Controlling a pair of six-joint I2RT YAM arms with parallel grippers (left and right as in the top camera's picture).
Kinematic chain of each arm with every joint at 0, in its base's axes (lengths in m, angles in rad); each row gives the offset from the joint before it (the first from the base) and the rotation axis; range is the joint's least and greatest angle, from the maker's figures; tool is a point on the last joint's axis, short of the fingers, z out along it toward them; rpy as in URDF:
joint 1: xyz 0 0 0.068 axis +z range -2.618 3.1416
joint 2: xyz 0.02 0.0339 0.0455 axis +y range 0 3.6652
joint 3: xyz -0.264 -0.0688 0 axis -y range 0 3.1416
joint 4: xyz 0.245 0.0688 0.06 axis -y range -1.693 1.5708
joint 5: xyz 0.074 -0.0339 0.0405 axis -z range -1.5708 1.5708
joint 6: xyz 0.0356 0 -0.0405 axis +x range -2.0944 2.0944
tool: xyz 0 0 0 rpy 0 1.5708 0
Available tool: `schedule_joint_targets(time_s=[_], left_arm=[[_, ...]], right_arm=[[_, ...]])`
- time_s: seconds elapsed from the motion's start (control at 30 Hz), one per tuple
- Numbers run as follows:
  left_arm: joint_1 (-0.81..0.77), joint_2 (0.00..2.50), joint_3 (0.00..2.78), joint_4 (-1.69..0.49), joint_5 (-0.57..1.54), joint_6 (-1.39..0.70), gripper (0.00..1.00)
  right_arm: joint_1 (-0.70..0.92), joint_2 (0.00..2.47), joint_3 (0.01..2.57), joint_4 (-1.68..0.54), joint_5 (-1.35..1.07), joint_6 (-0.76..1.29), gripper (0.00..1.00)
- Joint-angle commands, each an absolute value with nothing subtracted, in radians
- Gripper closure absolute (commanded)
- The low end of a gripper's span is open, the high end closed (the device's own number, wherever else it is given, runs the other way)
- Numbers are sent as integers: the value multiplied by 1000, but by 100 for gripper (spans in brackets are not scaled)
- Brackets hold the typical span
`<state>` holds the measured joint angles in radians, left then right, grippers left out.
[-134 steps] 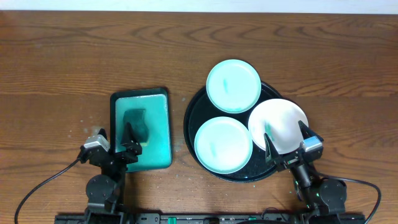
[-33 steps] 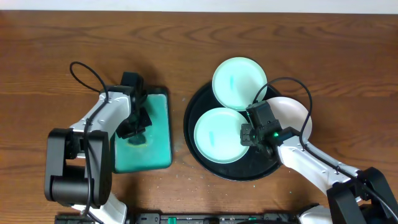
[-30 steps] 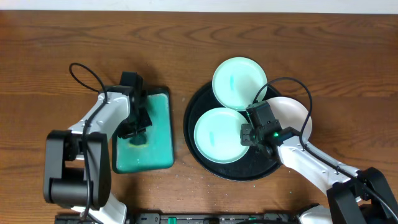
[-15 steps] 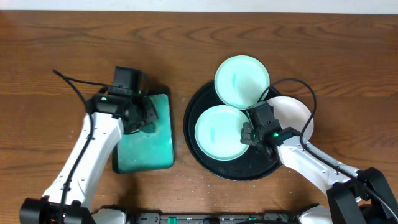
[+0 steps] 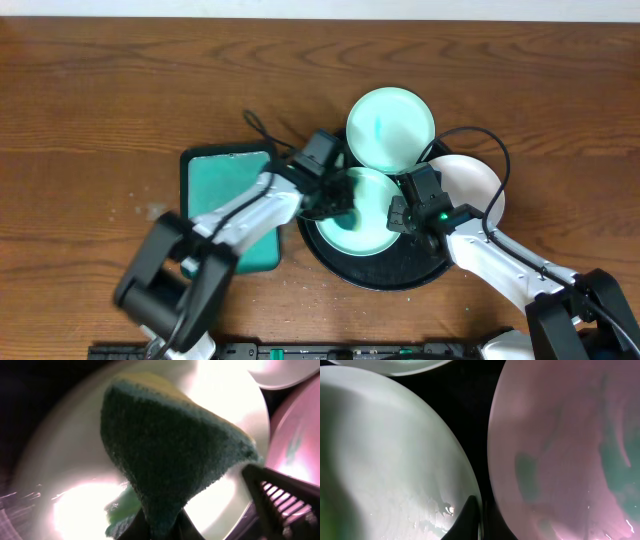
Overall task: Clean dirty plates on tray and stack at the side
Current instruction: 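Scrub the lower green plate with the sponge in the left gripper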
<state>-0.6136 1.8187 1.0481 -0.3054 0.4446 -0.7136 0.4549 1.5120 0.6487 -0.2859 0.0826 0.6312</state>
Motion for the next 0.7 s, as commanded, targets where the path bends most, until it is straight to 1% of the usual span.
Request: schedule_joint_targets(time_s=[0.0,0.1,0.2,0.3,0.53,0.6,0.67], left_arm=[[-648,1893,1059,-244,563,-785,93],[-655,1975,1059,-269,492,-847,92],[-628,2005,1060,-326,470,-881,93],[-582,1995,1081,-467,347,-892,93],[-520,1956,1164,-690,23,-858,93],[-519,1956,1195,-724,-19,-823,93],[-525,1956,1215,-735,-19,-785,93]], right_arm=[[453,1524,641,-292,152,626,99],[453,1524,641,-292,152,626,99],[453,1524,641,-292,152,619,99],[453,1524,641,-299,152,619,99],[453,1524,641,-295,152,619,99],[453,1524,641,-295,152,619,99],[453,1524,641,-295,153,619,99]])
